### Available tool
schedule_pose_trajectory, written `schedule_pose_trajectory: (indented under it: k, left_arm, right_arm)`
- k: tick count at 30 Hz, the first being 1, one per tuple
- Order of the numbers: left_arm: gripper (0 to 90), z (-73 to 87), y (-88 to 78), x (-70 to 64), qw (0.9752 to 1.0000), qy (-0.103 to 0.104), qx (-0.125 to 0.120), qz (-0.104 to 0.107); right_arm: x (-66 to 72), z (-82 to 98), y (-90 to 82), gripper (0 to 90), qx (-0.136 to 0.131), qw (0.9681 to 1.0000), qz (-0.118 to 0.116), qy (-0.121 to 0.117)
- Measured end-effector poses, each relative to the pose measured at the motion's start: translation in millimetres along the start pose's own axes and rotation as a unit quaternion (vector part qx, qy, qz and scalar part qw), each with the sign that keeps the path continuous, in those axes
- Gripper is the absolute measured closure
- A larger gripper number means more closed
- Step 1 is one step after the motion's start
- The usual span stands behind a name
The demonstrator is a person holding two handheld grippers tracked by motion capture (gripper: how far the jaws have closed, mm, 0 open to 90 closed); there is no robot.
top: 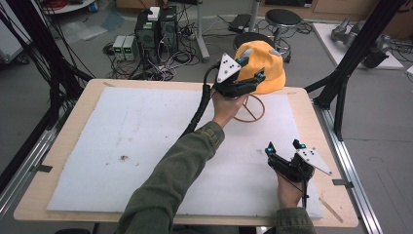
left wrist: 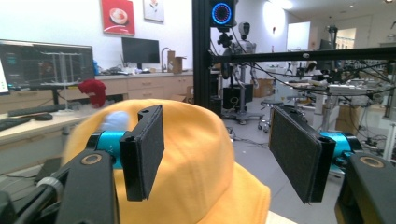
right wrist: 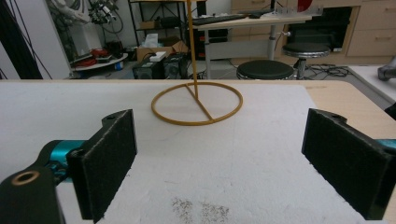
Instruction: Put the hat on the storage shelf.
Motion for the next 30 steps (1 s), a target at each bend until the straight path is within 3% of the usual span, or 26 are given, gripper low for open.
schedule_pose_trajectory:
  k: [5, 24, 30]
  left_arm:
    - [35.6, -9.7, -14.7, 9.8, 0.9998, -0.011, -0.01, -0.01]
    - [34.0, -45.8, -89.0, 40.6, 0.9984, 0.036, -0.022, -0.037]
    - [32.6, -54.7, -120.6, 43.7, 0.9983, 0.036, -0.035, -0.031]
  right_arm:
    - [-0.3, 0.1, 0.2, 9.1, 0.001, 1.0, 0.0, 0.0]
    - [-1.7, -0.2, -0.3, 9.1, -0.001, 1.0, 0.005, 0.008]
    - [-1.4, -0.6, -1.0, 9.1, -0.002, 0.9999, 0.004, 0.01]
Point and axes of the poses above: each handheld gripper's, and its own axes: y roughly forward along the jaws, z roughly out of its underside, x roughly to its left, the point moved 5 cm from there along y, roughly forward along the jaws, and after that the axes turned 4 degrees about -x, right-handed, at the moved point
